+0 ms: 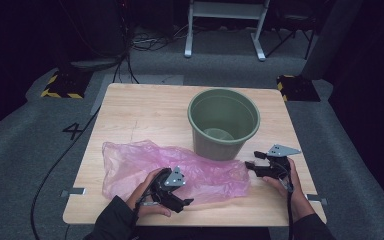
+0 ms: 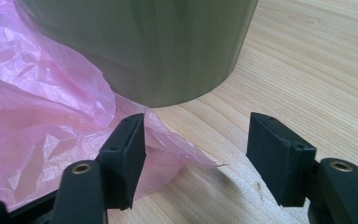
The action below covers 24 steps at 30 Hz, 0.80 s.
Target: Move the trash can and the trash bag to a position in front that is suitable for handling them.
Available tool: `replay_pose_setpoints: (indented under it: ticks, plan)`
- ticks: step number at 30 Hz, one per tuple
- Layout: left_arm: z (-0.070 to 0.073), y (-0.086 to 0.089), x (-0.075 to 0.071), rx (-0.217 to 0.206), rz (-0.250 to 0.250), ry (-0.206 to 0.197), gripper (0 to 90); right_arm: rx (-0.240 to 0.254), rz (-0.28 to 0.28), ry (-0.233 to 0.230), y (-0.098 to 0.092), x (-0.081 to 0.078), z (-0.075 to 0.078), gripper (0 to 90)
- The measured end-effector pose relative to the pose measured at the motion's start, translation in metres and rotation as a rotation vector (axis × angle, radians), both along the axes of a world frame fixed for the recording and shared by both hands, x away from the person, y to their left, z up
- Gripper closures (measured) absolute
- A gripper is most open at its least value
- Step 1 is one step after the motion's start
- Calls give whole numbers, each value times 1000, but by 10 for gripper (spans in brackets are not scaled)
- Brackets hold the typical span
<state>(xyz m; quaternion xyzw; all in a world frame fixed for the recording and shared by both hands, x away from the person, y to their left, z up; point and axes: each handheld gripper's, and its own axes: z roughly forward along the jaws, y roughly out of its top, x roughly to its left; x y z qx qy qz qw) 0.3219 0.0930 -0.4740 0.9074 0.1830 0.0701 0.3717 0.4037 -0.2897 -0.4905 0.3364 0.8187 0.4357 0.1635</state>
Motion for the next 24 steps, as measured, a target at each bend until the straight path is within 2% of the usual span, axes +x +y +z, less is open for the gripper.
replay_pose_setpoints:
  ticks: [5, 9, 12, 14, 17, 21, 24]
  plan:
    - [-10, -11, 1, 48, -30, 17, 158, 8, -2, 8, -1, 0, 0, 360]
    - [-18, -17, 3, 99, -14, 19, 173, 11, -1, 3, -2, -1, 1, 349]
    - [-20, -16, 8, 79, -11, 25, 180, 12, 2, 1, -2, -1, 1, 339]
    - [-20, -13, 13, 68, 7, 20, 218, 14, 5, 1, -2, -2, 1, 327]
    - [-19, -6, 18, 50, 26, 17, 344, 4, 6, -4, -3, -3, 2, 322]
    - [-20, 7, 28, 17, 82, 9, 513, 7, -2, -3, -8, -4, 2, 313]
    - [-20, 14, 33, 14, 97, 4, 604, 9, -9, -3, -12, -5, 2, 311]
